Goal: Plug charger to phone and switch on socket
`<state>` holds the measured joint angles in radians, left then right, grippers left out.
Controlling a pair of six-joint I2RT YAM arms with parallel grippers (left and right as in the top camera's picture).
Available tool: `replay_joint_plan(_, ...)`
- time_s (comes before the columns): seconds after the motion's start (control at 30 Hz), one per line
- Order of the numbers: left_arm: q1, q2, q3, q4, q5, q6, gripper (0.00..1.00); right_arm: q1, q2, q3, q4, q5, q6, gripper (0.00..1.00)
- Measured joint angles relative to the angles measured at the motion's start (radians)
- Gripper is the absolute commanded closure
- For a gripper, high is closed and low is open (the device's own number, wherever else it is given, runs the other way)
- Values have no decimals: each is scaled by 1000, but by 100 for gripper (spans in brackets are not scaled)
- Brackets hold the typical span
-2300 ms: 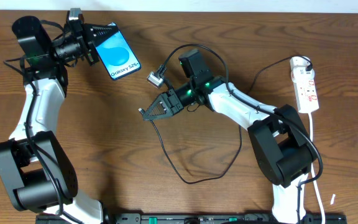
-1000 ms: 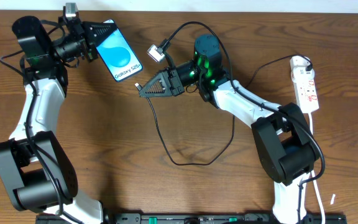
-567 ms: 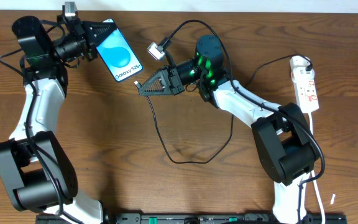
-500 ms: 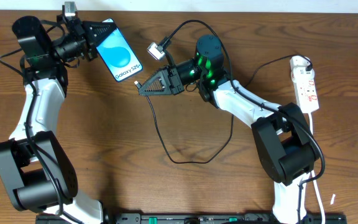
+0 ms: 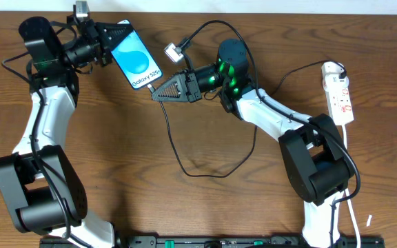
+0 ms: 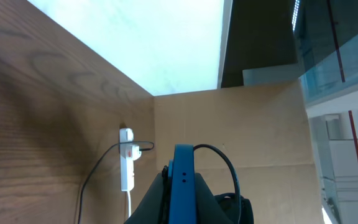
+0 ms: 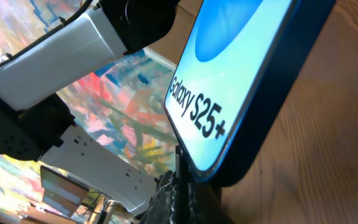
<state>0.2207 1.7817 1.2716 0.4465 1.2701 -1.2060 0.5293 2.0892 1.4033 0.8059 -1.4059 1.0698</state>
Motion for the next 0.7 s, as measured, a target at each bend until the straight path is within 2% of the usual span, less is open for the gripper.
replay_joint_plan(0.7,0,0,0,0,-46,2,92,0,0,0,0,42,22,99)
